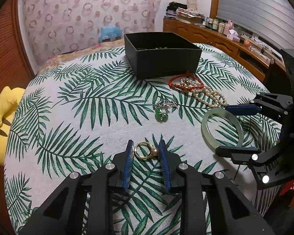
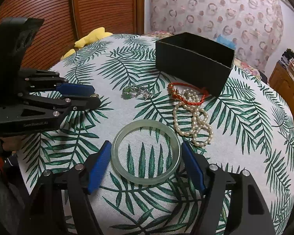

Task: Organize jewelry
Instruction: 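Grasp the gold ring with the left tool while the right grasps the jade bangle, then carry the gold ring and jade bangle into the black box and open both tools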

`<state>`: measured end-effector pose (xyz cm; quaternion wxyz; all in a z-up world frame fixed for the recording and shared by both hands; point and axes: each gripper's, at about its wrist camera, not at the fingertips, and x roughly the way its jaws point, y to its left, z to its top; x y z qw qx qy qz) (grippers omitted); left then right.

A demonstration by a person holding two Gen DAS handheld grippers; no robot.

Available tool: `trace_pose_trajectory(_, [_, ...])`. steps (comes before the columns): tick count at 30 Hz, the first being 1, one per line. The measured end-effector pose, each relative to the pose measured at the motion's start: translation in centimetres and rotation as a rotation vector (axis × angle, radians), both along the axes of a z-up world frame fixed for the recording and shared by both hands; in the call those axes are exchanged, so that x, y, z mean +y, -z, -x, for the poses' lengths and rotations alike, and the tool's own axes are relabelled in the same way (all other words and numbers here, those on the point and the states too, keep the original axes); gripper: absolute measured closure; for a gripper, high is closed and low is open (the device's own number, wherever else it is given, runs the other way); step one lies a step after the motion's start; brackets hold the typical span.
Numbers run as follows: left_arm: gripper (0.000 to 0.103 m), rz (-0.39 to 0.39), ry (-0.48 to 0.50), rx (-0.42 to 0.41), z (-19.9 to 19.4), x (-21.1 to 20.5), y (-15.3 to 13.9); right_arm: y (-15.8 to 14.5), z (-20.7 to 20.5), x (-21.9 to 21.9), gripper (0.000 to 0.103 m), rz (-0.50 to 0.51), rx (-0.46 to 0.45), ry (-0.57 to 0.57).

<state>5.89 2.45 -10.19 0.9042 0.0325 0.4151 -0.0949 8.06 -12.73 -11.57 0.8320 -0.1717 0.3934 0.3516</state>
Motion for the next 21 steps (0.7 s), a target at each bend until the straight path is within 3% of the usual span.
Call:
trace_pose_trajectory(11, [0.079, 0.028, -0.007, -0.050, -0.1, 0.1, -1.6, -2.5, 0.0, -0.8, 0.028, -0.047, -0.039, -0.002])
trace_pose_trajectory(21, [0.079, 0.020, -0.002, -0.115, -2.3, -0.3, -4.1, -6.1, -4.3, -1.8, 0.028, -0.086, -0.133, 0.044])
